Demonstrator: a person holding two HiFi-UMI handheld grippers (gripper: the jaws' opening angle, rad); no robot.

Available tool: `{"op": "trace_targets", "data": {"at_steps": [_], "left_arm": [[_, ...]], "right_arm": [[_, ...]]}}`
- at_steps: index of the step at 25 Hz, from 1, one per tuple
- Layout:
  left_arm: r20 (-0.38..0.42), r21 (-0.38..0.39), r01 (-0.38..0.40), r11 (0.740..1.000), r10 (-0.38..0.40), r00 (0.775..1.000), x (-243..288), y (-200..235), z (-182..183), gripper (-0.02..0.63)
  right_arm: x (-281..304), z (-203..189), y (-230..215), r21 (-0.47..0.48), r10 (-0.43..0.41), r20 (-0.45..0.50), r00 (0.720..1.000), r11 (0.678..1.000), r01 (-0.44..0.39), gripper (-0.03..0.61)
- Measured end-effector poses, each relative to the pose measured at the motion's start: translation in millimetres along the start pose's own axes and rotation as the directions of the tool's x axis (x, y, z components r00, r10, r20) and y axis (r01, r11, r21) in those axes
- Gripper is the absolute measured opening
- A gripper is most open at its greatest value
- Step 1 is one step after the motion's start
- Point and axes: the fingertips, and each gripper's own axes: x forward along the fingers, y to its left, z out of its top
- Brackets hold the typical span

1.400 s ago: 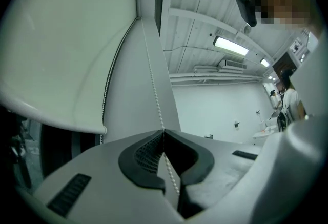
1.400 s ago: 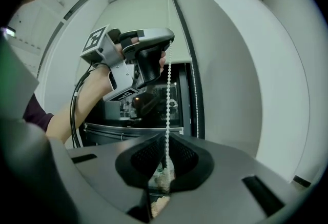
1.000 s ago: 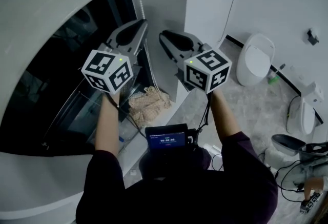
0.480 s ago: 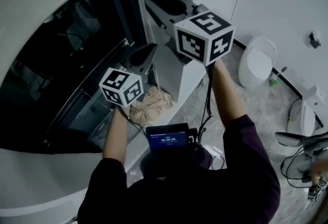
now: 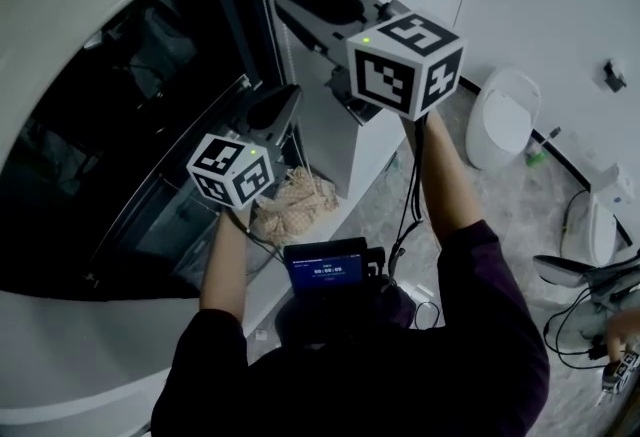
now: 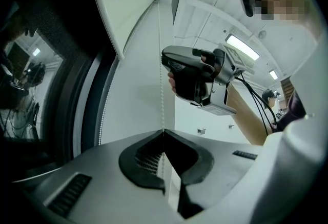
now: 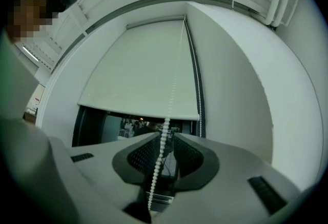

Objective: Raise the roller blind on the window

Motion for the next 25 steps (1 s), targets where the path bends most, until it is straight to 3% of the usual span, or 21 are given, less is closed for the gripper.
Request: {"op": "trace_targets", "data": {"at_steps": [6, 8, 11, 16, 25], "left_arm": [[-0.003, 0.015, 0.009, 1.000, -0.009, 1.000, 1, -7, 1, 0.012], [0.000, 0.010, 0.007, 1.000, -0.007, 1.000, 1, -7, 3, 0.012], [0.010, -0.021, 0.011, 1.000, -0.011, 1.000, 0, -7, 4, 0.014], [0.095, -0.064, 0.010, 0.998, -0.004, 0.995, -12, -1, 35, 0.015], [0.202, 0.078, 0.003, 0.997, -0.018, 0.979, -9, 0, 127, 0.017]], "right_arm": [[7, 3, 0, -0.022, -0.020, -0.013, 1.000, 1.000, 0.019, 0.061], [5, 5, 1, -0.020, -0.019, -0.008, 1.000, 1.000, 0.019, 0.014], [-1, 9, -2, 0.005, -0.019, 0.014, 1.000, 1.000, 0.019, 0.009], [-17, 11, -11, 0.019, -0.045, 0.048, 0.998, 0.999, 0.044, 0.009], [-22, -91, 10, 0.033, -0.028, -0.090, 0.996, 0.999, 0.031, 0.009]]}}
